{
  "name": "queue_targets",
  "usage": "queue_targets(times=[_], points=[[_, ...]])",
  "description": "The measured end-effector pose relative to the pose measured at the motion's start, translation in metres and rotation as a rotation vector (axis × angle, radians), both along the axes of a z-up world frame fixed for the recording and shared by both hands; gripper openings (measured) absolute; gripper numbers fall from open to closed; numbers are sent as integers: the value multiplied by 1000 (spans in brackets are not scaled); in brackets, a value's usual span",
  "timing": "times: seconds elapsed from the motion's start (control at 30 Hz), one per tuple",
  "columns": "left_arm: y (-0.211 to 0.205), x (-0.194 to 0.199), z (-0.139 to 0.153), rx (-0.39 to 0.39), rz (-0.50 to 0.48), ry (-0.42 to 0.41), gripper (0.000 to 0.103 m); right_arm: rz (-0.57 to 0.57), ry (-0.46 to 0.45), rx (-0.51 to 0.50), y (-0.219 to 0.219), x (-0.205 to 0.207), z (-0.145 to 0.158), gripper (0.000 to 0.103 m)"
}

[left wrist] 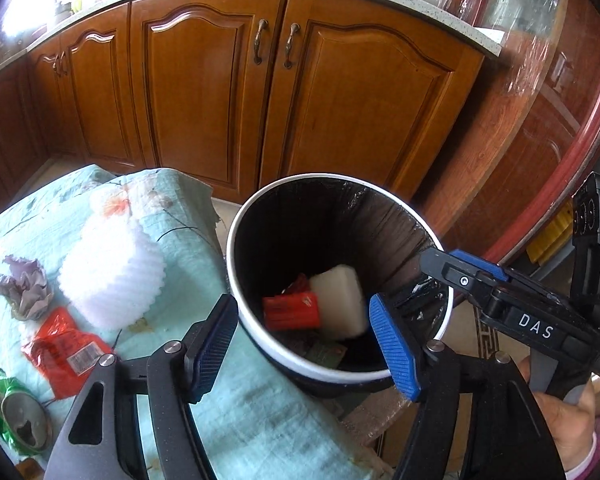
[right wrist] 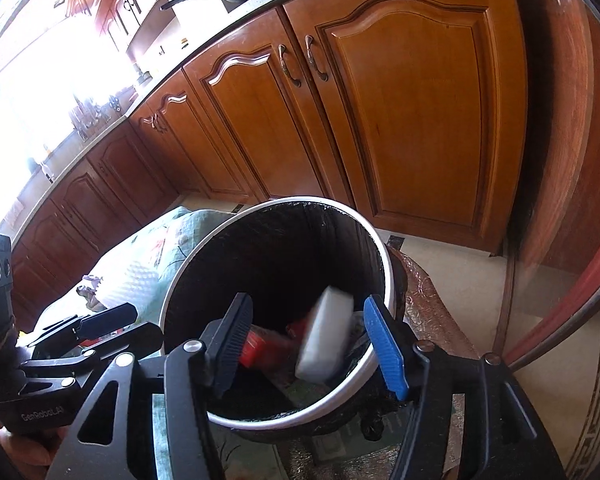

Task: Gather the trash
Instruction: 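Open both tools to drop the block and carton into the bin, then move both open tools back over the remaining table trash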

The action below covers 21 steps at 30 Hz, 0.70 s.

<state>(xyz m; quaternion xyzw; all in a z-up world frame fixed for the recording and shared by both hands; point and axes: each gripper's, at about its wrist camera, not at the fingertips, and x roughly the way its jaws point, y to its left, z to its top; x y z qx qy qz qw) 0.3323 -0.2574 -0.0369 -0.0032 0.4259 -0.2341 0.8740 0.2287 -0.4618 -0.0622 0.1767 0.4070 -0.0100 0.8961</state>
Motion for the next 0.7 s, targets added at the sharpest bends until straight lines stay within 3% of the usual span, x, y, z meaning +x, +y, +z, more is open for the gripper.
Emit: queue_targets(times=[0.23,0.7], points=[[45,-39,1,-65,67,-16,76,1,-54,25,15,-24,9,77],[144,-124,5,-70,210,-44,77,130,-51,93,104,-57,2,78]])
